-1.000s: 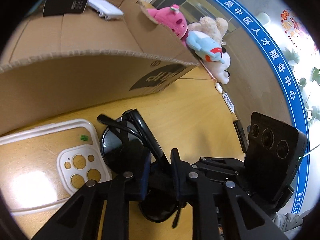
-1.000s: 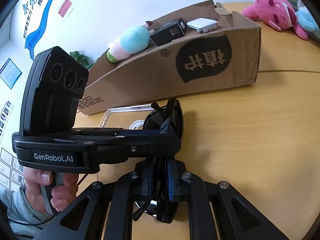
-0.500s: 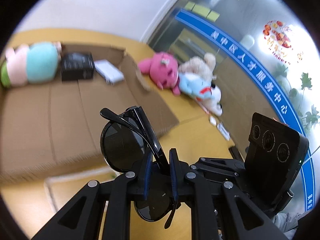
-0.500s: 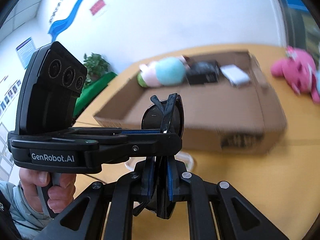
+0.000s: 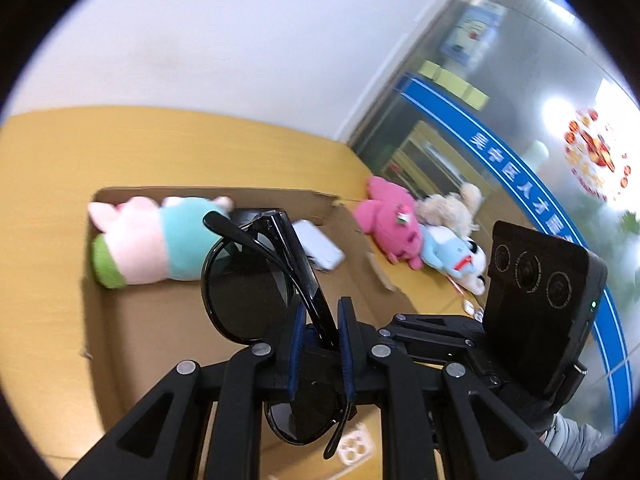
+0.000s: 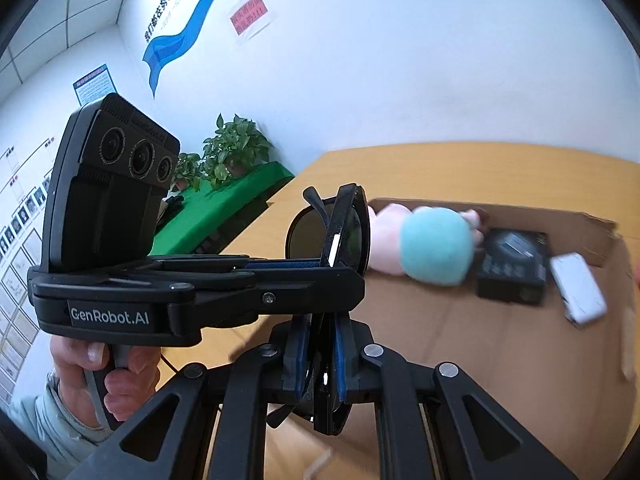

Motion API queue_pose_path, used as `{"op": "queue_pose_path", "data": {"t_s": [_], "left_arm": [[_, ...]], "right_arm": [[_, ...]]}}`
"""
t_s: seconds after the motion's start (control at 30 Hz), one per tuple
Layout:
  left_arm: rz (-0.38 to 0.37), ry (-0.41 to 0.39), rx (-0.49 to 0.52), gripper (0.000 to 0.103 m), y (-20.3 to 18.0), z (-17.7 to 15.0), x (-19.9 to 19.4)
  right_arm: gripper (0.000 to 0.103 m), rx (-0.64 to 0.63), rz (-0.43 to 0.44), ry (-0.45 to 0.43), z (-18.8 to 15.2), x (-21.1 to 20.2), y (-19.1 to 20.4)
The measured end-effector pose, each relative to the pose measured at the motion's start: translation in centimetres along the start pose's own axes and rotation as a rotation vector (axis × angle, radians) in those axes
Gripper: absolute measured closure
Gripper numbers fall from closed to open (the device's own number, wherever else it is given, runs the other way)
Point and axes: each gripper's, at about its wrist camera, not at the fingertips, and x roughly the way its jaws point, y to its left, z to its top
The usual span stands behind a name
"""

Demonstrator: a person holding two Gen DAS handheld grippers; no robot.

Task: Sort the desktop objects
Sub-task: 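Carry the sunglasses into the cardboard box beside the pig plush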

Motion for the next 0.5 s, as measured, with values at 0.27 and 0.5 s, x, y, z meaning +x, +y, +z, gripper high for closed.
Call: {"op": "queue_pose_path", "data": {"t_s": [0.27, 0.5], "left_arm": [[0.091, 0.137, -0.115, 0.094, 8.8, 0.7, 4.7], [0.174, 0.263, -0.176, 0.094, 12.6, -1.5, 8.6]], "right_arm": [[0.093, 0.137, 0.047, 0.162, 1.6, 11.2, -2.7], [0.093, 0.261, 0.072, 0.303, -0.9, 18.1, -5.5]]}}
